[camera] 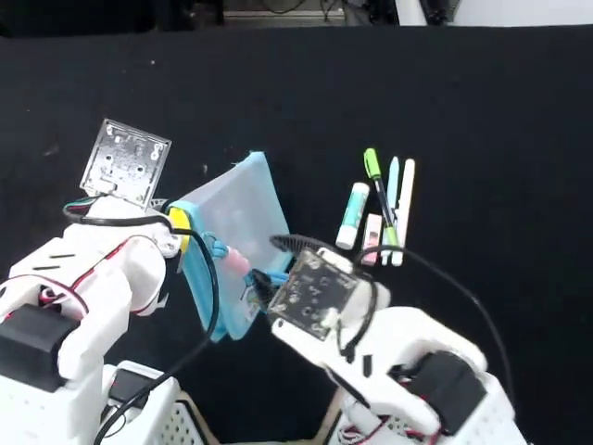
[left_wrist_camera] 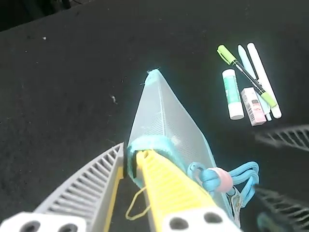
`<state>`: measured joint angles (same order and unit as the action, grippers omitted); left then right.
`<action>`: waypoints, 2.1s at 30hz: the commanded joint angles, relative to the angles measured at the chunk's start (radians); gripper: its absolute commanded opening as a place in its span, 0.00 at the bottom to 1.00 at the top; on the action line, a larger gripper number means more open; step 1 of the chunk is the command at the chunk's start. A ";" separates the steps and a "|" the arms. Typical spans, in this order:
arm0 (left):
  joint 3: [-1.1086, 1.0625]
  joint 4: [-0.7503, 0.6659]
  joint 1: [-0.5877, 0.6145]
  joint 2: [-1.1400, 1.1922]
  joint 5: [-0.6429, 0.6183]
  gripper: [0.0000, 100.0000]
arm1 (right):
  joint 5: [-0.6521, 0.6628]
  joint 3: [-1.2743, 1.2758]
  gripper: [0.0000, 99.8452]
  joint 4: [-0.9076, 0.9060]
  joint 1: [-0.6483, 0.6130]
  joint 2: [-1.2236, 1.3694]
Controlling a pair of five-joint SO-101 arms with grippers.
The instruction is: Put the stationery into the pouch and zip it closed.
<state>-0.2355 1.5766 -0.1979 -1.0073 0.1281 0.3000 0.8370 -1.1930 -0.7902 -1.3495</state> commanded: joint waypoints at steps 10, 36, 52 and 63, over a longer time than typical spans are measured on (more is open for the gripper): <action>0.039 -0.005 -0.008 -0.003 -0.008 0.03 | 0.002 0.246 0.19 0.411 -0.092 -0.005; 0.038 -0.028 -0.001 0.008 -0.005 0.03 | 0.201 0.107 0.01 -0.203 -0.172 -0.246; 0.019 -0.009 0.234 0.052 -0.008 0.03 | 0.216 0.107 0.01 -0.112 0.152 -0.232; 0.171 0.123 0.246 0.213 0.000 0.07 | 0.150 -0.168 0.01 -0.040 0.209 0.127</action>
<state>-0.1910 1.6548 0.0338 -0.8401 0.1204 0.4626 0.7802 -1.2467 -0.6122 -1.3096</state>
